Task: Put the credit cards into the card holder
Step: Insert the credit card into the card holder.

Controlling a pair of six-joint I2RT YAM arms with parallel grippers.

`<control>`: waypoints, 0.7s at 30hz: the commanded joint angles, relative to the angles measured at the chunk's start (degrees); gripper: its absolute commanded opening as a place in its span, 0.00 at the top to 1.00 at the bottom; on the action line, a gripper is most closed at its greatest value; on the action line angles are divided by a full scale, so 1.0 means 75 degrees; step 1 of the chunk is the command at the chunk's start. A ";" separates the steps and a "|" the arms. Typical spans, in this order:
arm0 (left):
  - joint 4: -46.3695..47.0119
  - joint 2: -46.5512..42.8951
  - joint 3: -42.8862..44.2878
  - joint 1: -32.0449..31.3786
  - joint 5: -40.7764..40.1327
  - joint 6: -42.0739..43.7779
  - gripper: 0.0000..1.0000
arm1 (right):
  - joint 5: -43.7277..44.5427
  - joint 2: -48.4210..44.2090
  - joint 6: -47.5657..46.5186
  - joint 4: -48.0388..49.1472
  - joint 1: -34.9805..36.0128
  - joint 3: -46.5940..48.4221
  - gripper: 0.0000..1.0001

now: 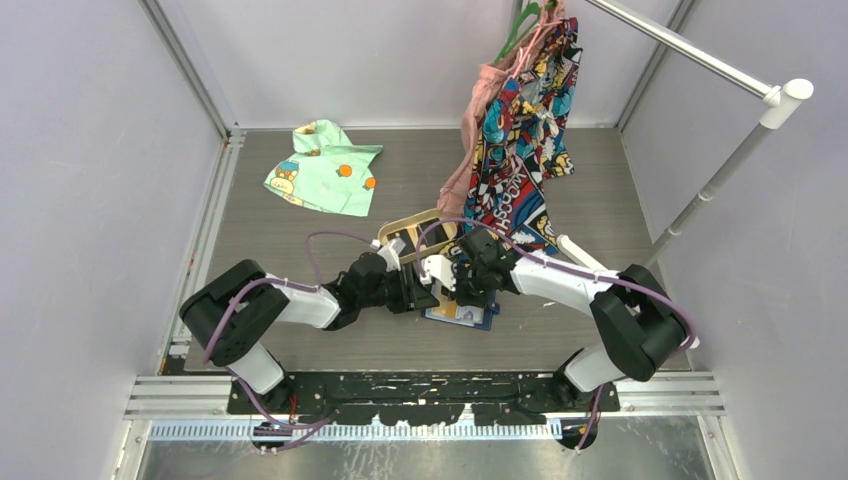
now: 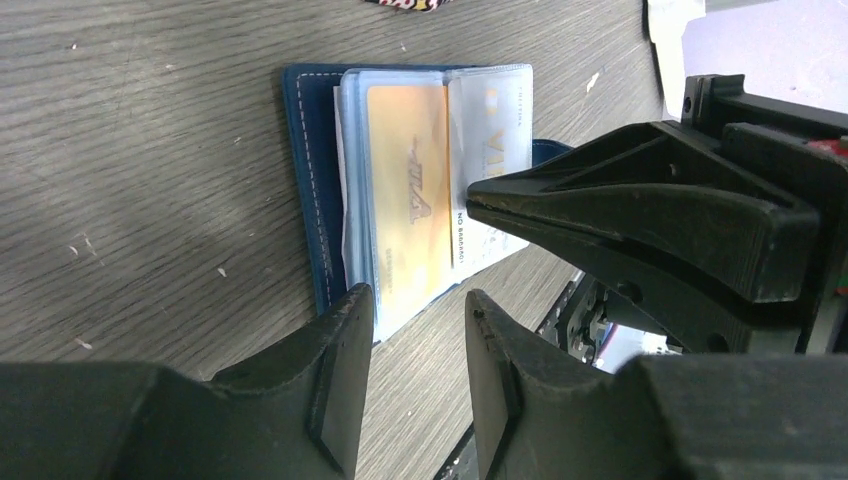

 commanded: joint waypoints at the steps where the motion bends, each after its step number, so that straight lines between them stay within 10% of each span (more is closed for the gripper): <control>1: 0.0666 0.0061 -0.0030 0.0055 0.0275 -0.0151 0.60 | 0.0368 0.0130 -0.0306 0.0134 0.0176 0.0241 0.95; 21: 0.0291 0.0232 0.0103 0.0100 0.0330 -0.0332 0.57 | 0.0420 0.0158 -0.0332 0.0070 0.0216 0.0282 0.96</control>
